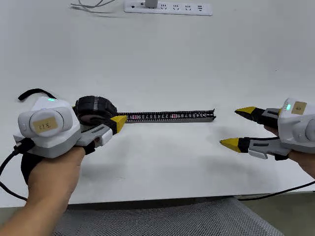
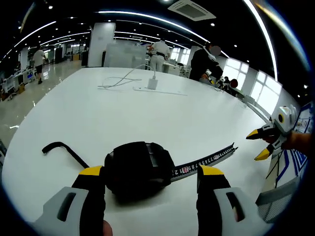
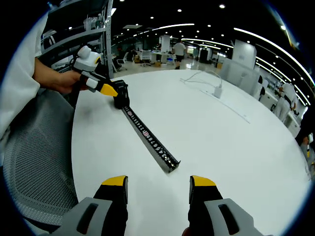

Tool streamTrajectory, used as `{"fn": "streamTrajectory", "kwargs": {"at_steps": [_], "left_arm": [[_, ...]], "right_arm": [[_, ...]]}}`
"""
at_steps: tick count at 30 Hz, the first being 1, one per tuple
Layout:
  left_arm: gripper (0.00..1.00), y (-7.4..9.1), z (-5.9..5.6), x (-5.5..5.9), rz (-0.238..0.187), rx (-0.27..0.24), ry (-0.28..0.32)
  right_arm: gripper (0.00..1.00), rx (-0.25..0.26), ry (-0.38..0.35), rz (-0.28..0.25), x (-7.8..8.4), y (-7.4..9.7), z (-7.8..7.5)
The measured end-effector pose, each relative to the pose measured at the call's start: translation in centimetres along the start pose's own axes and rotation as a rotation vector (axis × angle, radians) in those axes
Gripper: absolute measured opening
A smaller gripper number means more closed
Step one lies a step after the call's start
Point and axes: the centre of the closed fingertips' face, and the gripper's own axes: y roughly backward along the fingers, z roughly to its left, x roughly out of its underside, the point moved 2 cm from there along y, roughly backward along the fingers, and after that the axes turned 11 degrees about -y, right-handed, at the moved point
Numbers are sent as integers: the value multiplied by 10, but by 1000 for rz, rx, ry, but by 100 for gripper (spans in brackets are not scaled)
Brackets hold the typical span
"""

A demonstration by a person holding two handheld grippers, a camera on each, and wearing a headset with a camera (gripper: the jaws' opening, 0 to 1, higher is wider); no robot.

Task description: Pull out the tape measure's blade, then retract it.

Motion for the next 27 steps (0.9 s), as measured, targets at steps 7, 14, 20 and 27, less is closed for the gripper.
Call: {"fn": "streamTrajectory", "kwargs": {"at_steps": [7,14,20,27], "left_arm": [[71,-2,2,0,-5,-36,27],[69,-4,6,2,-14,-69,91],[68,-5,6,4,-11,-96,86],[65,-7,9,5,-5,-125,98]], "right_arm": [[41,-27,40,24,-3,-6,-7],[35,-61,73,46,-6,-12,-10],[34,-81,101,62,-9,-18,-13],[32,-103,128,82,-11,-27,-18]]}}
